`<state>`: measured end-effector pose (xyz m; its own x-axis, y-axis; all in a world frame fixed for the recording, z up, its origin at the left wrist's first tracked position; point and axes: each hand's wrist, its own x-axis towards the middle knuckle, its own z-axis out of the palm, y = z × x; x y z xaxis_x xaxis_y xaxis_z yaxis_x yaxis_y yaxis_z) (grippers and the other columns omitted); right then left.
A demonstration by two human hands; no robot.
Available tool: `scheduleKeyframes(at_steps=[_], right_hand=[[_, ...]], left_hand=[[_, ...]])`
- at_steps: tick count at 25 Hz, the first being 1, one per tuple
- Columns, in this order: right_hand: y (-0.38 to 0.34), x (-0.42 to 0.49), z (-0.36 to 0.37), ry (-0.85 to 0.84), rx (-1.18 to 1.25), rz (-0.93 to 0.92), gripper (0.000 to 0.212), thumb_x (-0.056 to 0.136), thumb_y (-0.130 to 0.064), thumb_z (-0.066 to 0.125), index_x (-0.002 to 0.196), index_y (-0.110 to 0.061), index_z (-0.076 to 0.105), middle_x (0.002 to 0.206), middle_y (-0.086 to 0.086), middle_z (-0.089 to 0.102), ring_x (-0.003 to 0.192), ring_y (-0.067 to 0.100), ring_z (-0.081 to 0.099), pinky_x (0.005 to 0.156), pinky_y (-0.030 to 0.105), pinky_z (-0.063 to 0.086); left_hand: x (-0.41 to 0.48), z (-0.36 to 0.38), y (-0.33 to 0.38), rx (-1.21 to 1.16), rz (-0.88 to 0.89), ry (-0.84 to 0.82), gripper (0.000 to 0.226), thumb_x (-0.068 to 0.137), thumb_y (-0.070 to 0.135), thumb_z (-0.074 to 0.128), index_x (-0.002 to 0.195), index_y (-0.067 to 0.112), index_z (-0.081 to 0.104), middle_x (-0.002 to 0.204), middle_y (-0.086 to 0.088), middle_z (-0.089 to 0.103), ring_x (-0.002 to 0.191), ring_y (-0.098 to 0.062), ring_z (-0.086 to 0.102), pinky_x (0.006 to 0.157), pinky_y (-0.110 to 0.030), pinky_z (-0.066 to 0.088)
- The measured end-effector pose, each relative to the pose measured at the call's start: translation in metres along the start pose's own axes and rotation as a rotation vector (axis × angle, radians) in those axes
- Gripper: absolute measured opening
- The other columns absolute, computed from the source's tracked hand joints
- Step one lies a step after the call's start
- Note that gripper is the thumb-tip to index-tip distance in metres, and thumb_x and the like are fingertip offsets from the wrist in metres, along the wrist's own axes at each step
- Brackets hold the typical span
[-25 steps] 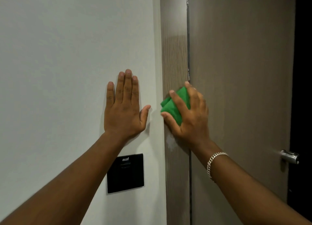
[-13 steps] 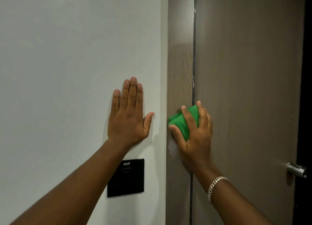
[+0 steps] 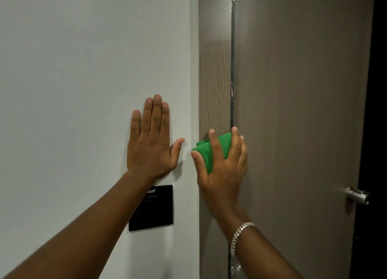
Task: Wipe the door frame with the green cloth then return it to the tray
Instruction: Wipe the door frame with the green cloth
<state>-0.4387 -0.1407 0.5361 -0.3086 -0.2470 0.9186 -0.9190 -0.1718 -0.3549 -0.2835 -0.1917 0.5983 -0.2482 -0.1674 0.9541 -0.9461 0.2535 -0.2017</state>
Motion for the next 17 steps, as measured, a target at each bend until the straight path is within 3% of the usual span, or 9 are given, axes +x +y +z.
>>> scheduleKeyframes(at_steps=[5,10,13,15,17], right_hand=[[0.039,-0.040,0.001,-0.075,-0.168,-0.403,0.064,0.095,-0.068,0.038,0.149,-0.035,0.035,0.163,0.014,0.022,0.150,0.038,0.021,0.113,0.061,0.032],[0.012,-0.033,0.008,-0.013,-0.097,-0.052,0.063,0.097,-0.067,0.030,0.151,-0.035,0.034,0.163,0.014,0.022,0.149,0.038,0.021,0.112,0.061,0.034],[0.016,-0.042,0.009,-0.068,-0.177,-0.264,0.064,0.097,-0.066,0.033,0.151,-0.032,0.035,0.162,0.015,0.024,0.149,0.040,0.021,0.115,0.058,0.025],[0.040,-0.052,0.002,-0.112,-0.235,-0.429,0.064,0.096,-0.067,0.035,0.150,-0.032,0.036,0.160,0.013,0.026,0.148,0.039,0.023,0.116,0.060,0.027],[0.052,-0.053,-0.005,-0.148,-0.247,-0.472,0.063,0.097,-0.067,0.032,0.149,-0.031,0.036,0.160,0.013,0.025,0.148,0.038,0.022,0.115,0.062,0.029]], left_hand=[[-0.006,0.001,-0.003,0.000,0.027,-0.014,0.084,0.095,0.057,0.027,0.155,0.003,0.004,0.166,-0.018,0.004,0.154,-0.032,0.001,0.125,-0.049,0.004],[-0.012,-0.001,-0.001,0.001,0.023,-0.048,0.085,0.093,0.057,0.030,0.155,0.004,0.006,0.166,-0.017,0.004,0.154,-0.031,0.001,0.125,-0.050,0.008],[-0.013,-0.002,-0.003,-0.019,0.035,-0.061,0.086,0.093,0.057,0.031,0.155,0.003,0.007,0.166,-0.018,0.005,0.154,-0.032,0.003,0.125,-0.050,0.008],[-0.018,-0.003,-0.002,-0.029,0.044,-0.088,0.086,0.093,0.058,0.031,0.155,0.003,0.007,0.166,-0.018,0.005,0.154,-0.032,0.002,0.125,-0.050,0.007],[-0.024,-0.007,0.001,-0.046,0.035,-0.133,0.087,0.093,0.058,0.031,0.155,0.003,0.005,0.166,-0.019,0.003,0.154,-0.033,0.001,0.125,-0.051,0.006]])
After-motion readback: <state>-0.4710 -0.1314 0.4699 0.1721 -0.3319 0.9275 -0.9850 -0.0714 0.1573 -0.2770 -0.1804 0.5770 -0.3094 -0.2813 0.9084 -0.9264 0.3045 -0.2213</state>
